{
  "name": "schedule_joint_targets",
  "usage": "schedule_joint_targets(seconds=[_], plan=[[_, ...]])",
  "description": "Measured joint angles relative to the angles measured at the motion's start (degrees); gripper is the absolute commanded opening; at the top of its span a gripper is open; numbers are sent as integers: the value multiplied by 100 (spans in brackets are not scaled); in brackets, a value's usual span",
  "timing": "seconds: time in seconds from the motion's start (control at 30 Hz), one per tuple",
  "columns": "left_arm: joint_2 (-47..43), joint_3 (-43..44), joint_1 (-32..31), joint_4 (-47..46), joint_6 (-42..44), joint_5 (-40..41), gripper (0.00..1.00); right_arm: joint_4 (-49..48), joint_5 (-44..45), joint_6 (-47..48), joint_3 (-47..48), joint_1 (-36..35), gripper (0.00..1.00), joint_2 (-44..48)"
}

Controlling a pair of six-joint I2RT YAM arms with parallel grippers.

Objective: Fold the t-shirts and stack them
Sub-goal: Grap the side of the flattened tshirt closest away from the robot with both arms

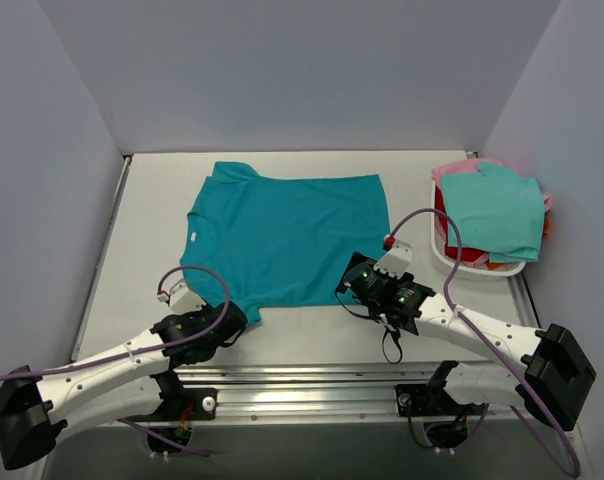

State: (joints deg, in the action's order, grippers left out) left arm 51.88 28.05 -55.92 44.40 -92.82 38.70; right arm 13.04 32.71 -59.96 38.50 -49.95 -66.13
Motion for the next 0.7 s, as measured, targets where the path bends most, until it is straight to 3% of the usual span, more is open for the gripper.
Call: schedule_joint_targets(seconds=[0.37,0.7], plan=[[-555,131,28,710,470,297,2,-162,-459,-1244,-1473,188,90,245],[-684,70,177,688,835,293,2,-168,-485,-1873,-1554,192,88,487]])
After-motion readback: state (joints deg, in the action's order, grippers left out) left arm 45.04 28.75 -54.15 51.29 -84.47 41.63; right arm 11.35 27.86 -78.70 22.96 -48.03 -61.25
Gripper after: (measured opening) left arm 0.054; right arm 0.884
